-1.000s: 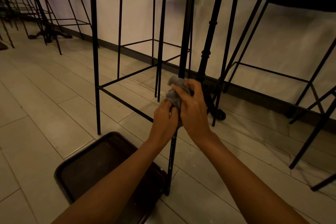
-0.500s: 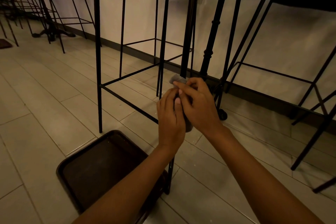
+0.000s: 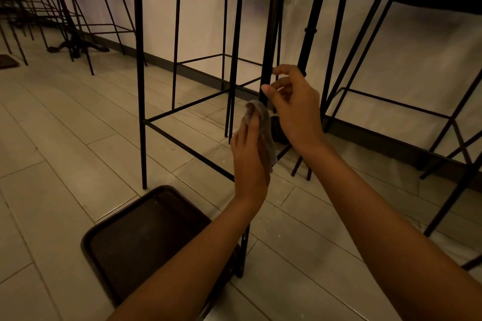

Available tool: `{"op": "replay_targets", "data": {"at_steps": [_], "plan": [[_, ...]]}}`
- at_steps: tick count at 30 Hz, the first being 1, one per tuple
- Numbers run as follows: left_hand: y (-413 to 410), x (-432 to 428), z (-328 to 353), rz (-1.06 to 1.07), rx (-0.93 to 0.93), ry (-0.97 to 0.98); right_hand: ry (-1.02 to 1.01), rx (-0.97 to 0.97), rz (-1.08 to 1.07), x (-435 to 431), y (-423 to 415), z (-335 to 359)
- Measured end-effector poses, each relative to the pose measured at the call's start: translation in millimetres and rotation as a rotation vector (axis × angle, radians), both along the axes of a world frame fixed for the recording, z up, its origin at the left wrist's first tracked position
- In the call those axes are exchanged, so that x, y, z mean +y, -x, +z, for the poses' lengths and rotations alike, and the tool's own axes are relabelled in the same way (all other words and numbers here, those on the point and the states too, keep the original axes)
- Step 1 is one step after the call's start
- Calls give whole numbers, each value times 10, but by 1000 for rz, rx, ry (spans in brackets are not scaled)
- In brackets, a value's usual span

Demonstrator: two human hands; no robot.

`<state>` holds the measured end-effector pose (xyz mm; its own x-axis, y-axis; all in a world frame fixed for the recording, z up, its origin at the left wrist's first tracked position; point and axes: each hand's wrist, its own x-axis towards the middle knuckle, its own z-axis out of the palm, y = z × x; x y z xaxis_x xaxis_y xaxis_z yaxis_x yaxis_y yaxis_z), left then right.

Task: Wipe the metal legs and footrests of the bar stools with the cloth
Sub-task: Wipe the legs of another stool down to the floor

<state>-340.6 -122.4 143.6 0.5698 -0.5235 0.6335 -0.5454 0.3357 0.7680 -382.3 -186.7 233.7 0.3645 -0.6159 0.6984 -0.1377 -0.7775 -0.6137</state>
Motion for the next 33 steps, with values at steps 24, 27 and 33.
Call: {"op": "replay_targets", "data": {"at_steps": [24, 27, 33], "plan": [[-47, 62, -202, -172, 498, 59, -89, -57, 3, -5, -97, -119], [-12, 63, -261, -210, 661, 116, -102, -68, 1, 0, -99, -130], [15, 165, -498, -208, 774, 74, -122, -92, -1, 16, -107, -151]]}}
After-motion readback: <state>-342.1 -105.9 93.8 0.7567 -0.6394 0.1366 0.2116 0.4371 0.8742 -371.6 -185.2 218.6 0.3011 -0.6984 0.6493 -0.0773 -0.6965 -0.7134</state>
